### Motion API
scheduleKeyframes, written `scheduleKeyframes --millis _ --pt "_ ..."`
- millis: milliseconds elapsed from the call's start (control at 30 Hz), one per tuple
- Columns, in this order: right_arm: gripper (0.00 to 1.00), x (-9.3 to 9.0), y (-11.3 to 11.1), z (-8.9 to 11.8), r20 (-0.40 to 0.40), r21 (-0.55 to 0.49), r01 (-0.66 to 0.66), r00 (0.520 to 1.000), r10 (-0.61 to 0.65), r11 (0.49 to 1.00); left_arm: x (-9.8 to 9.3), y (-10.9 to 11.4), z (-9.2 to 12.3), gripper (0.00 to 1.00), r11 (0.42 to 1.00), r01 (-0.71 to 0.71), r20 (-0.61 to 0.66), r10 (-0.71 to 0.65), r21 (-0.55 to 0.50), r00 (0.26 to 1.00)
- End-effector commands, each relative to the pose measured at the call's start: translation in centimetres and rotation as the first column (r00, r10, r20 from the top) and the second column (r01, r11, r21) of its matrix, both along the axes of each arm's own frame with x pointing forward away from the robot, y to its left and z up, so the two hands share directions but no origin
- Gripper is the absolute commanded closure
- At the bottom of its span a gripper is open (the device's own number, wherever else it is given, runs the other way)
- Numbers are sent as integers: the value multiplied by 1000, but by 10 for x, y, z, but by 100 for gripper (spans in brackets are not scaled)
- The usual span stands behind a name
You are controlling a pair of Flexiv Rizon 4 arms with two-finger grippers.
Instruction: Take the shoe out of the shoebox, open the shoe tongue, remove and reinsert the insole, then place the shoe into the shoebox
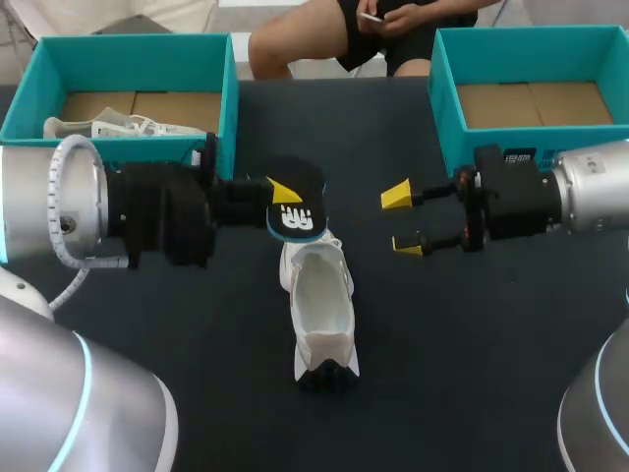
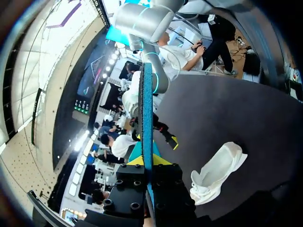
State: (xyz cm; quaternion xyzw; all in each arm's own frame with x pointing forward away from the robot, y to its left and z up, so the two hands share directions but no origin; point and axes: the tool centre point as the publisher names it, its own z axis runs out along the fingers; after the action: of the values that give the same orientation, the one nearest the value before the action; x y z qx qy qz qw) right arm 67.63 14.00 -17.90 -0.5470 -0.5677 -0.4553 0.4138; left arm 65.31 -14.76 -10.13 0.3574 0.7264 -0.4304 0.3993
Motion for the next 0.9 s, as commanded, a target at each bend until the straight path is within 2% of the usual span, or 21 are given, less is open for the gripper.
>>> scheduleKeyframes --millis 33,167,400,900 --pt "0 -1 2 0 0 -1 3 1000 -3 1000 -7 6 -13 100 976 -74 67 89 -207 994" --pt "0 -1 2 0 0 -1 3 1000 -3 1000 8 15 -19 100 979 -92 78 107 -183 991" --pt "0 -1 2 0 0 -1 3 1000 -3 1000 19 23 -16 100 984 -106 118 124 -145 985" --pt "0 -1 2 0 0 -1 3 1000 -3 1000 20 24 -16 100 980 -128 119 147 -154 982"
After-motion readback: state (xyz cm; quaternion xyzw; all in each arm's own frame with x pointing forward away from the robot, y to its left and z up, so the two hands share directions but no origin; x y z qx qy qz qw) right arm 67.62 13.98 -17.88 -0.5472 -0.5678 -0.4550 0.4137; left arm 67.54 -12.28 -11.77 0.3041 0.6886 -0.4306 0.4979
